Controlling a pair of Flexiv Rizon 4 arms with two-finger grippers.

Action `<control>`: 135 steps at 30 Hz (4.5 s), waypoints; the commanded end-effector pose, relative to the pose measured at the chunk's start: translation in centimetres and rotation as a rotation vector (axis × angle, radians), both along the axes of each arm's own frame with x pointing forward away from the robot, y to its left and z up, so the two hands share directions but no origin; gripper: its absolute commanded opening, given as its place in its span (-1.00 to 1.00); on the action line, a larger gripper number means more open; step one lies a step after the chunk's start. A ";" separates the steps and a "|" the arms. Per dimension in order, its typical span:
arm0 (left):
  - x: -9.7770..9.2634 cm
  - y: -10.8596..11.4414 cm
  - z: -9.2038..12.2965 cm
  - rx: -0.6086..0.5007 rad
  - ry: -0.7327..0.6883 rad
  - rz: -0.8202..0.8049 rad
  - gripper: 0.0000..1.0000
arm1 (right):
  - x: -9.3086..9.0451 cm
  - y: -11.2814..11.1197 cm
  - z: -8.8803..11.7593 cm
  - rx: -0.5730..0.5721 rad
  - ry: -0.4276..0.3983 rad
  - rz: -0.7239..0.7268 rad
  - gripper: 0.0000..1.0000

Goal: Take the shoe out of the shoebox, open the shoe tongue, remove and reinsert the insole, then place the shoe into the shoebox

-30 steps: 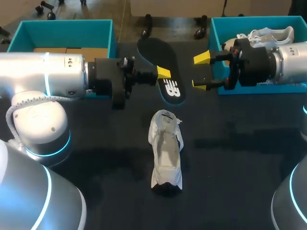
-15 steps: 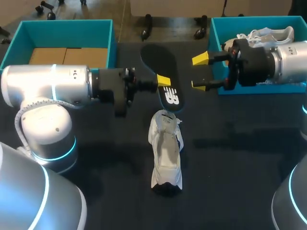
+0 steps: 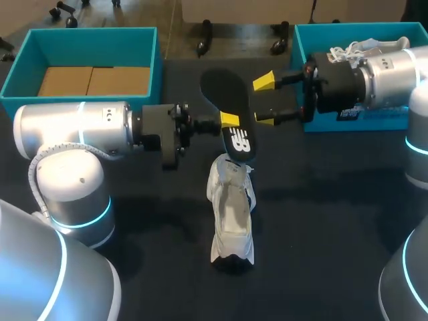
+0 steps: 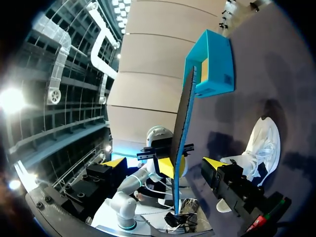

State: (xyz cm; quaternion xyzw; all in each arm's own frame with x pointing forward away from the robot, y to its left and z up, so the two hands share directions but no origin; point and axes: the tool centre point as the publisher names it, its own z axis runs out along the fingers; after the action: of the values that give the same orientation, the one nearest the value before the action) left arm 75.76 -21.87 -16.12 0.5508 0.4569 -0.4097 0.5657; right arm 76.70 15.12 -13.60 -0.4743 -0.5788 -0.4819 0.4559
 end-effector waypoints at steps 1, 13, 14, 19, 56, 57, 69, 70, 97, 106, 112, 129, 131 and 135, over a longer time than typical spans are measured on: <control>-0.2 -0.1 -0.2 -0.007 -0.007 -0.003 -1.00 | 0.7 0.8 -0.5 -0.012 0.006 0.014 1.00; -0.4 -0.1 -0.1 -0.010 -0.012 -0.004 -1.00 | 1.1 1.5 -1.6 -0.037 0.011 0.012 1.00; -0.4 -0.1 -0.1 -0.010 -0.012 -0.004 -1.00 | 1.1 1.6 -1.7 -0.039 0.011 0.010 1.00; -0.4 -0.1 -0.1 -0.010 -0.012 -0.004 -1.00 | 1.3 2.2 -2.1 -0.051 -0.003 -0.005 1.00; -0.4 -0.1 -0.1 -0.010 -0.012 -0.004 -1.00 | 1.0 4.1 -2.5 -0.027 -0.046 -0.082 -0.35; -0.4 -0.1 -0.1 -0.010 -0.012 -0.004 -1.00 | 1.0 4.1 -2.5 -0.027 -0.047 -0.084 -0.38; -0.4 -0.1 -0.1 -0.010 -0.012 -0.004 -1.00 | 0.8 4.2 -2.3 -0.018 -0.037 -0.098 -0.52; -0.4 -0.1 -0.1 -0.010 -0.012 -0.004 -1.00 | 0.8 4.2 -2.2 -0.018 -0.038 -0.099 -0.52; -0.5 -0.1 0.1 -0.008 -0.011 -0.010 1.00 | 1.0 4.5 -1.9 -0.014 -0.035 -0.085 -1.00; -0.9 1.9 0.5 0.036 0.003 -0.014 1.00 | 0.9 4.5 -2.3 -0.010 -0.026 -0.080 -1.00; -0.2 5.2 0.6 0.087 0.038 0.011 1.00 | 0.9 4.5 -3.2 -0.004 -0.017 -0.074 -1.00; 3.1 11.0 2.4 0.364 0.114 0.091 1.00 | 0.7 4.8 -5.1 0.009 -0.001 -0.073 -1.00; 3.6 11.0 2.7 0.433 0.143 0.084 1.00 | 0.7 4.8 -5.1 0.009 -0.001 -0.073 -1.00; 4.0 10.9 3.1 0.550 0.046 0.104 1.00 | 0.7 4.8 -5.1 0.009 -0.001 -0.073 -1.00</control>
State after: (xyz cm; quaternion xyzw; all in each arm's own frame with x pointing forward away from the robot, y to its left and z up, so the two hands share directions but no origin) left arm 79.25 -10.79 -13.73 0.6131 0.5673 -0.3078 0.4556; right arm 77.36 19.73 -18.61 -0.4923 -0.5589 -0.5010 0.4408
